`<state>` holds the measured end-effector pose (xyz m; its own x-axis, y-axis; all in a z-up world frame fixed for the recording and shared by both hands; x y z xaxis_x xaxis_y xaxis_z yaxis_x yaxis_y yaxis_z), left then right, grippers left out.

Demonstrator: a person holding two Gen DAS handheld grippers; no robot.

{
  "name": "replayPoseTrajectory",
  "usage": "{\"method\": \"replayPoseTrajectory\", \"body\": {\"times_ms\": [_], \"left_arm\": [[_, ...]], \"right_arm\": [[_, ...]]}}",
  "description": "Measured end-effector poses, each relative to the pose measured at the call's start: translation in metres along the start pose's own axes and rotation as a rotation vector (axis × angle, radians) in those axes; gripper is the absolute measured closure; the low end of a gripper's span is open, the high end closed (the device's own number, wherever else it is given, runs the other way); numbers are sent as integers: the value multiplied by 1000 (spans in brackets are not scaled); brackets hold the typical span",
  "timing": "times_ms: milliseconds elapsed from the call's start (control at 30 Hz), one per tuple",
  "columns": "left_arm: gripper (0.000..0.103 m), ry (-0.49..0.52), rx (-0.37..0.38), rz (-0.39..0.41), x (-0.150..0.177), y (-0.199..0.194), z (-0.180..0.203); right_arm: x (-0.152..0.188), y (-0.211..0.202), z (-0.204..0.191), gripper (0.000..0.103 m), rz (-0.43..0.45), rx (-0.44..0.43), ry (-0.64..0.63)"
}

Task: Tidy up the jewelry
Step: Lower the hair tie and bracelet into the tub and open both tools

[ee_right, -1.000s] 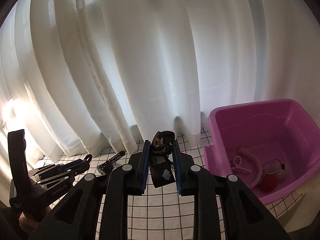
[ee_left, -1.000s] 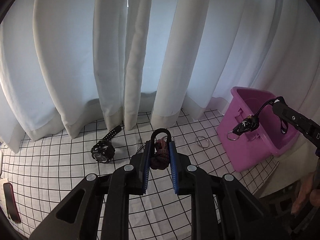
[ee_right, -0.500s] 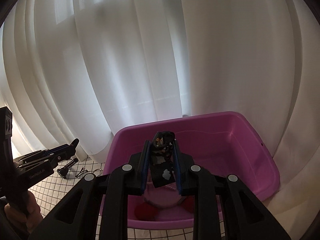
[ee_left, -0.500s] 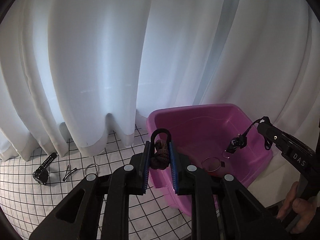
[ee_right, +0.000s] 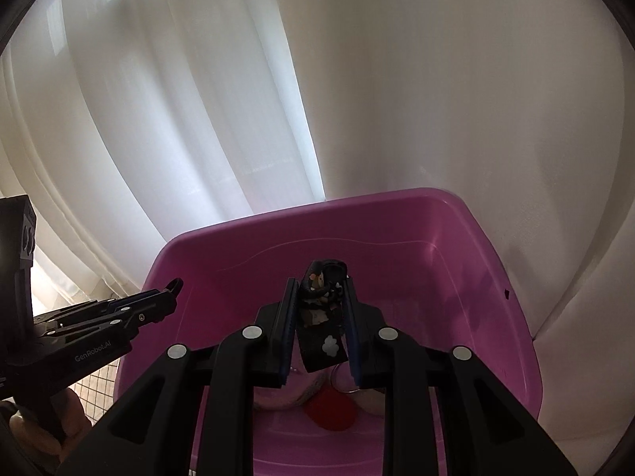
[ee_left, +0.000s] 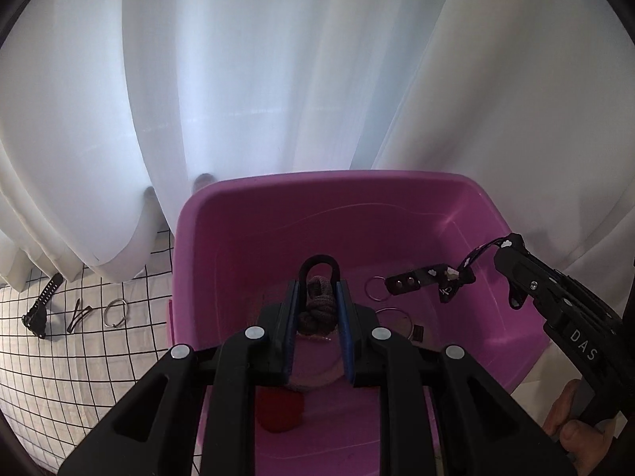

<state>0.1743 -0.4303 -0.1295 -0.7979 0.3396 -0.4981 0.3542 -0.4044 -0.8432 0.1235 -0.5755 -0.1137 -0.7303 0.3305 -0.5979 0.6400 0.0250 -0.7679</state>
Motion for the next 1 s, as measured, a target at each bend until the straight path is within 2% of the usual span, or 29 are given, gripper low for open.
{"method": "replayPoseTrajectory", "body": {"times_ms": [233, 433, 467, 500, 533, 567, 600, 733, 1000], "left_arm": [[82, -43, -33, -126, 15, 38, 3], [75, -49, -57, -174, 24, 51, 7], [74, -51, -60, -179, 24, 53, 7], [66, -53, -63, -185, 26, 54, 7], [47, -57, -67, -192, 26, 55, 6], [35, -65, -74, -199, 27, 55, 5], [31, -61, -58, -197, 28, 55, 9], [13, -33, -125, -158, 26, 43, 13], [13, -56, -126, -145, 24, 31, 5]], "right_arm": [[5, 33, 21, 81, -106, 2, 11], [10, 40, 30, 81, -136, 12, 12], [10, 40, 31, 78, -142, 12, 9], [11, 42, 31, 75, -147, 17, 6], [11, 43, 31, 61, -153, 21, 4], [10, 46, 31, 40, -157, 19, 7], [10, 45, 31, 34, -157, 12, 13], [8, 46, 29, 32, -154, 14, 11], [9, 39, 26, 32, -152, -6, 12]]}}
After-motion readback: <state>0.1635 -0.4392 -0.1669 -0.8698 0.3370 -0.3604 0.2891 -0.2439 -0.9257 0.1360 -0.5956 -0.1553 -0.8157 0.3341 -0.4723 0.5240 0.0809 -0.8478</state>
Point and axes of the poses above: each gripper's, at about its wrist camera, not at the fingertips, and y roughly the way its jaws point, z to its right, x to its underside, the point moved 10 cm from there along y, roughly the way its jaws point, and after that the axes turned 6 degrees about -z, right-handed, at the moved point
